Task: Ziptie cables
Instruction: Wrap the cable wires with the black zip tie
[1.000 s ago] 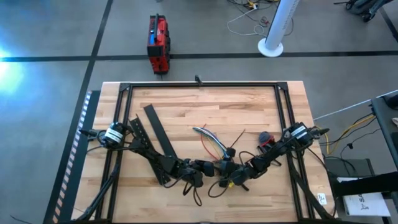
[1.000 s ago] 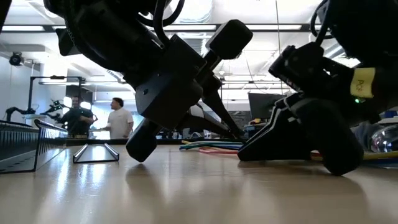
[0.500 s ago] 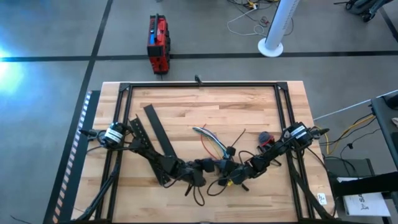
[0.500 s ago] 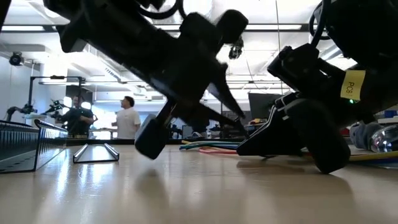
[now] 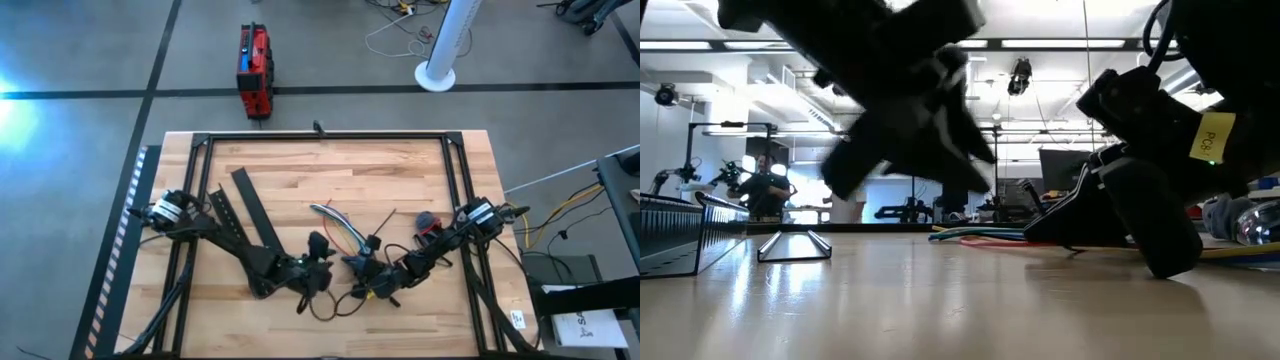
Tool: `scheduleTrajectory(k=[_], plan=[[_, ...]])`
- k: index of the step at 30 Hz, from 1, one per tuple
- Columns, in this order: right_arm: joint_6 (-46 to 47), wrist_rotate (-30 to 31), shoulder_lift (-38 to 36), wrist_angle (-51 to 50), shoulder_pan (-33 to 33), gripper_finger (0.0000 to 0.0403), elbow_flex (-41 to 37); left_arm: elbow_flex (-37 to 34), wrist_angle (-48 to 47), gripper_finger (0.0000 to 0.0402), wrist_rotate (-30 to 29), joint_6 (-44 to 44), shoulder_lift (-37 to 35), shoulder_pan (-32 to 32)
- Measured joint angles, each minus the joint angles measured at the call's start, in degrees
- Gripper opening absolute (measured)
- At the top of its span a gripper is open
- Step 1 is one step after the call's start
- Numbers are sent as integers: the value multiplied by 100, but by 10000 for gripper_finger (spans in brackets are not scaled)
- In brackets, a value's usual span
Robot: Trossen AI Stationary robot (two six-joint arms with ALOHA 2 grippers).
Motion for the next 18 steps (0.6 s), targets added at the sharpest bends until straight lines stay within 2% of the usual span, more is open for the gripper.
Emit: scheduleTrajectory(k=[2,4,9,14,18], plan=[[-93,76,0,35,35,0,0,-104,111,190,750,-827,-19,68],[-294,90,2,167,67,0,-7,-318,647,193,1108,-1267,14,84],[-688,70,11,528,161,0,-13,-954,2780,183,1068,-1343,134,90],[-699,50,11,632,295,0,-13,-1500,4123,163,936,-1525,136,209],[-746,46,11,817,387,0,-13,-1800,4989,146,1058,-1660,231,237]])
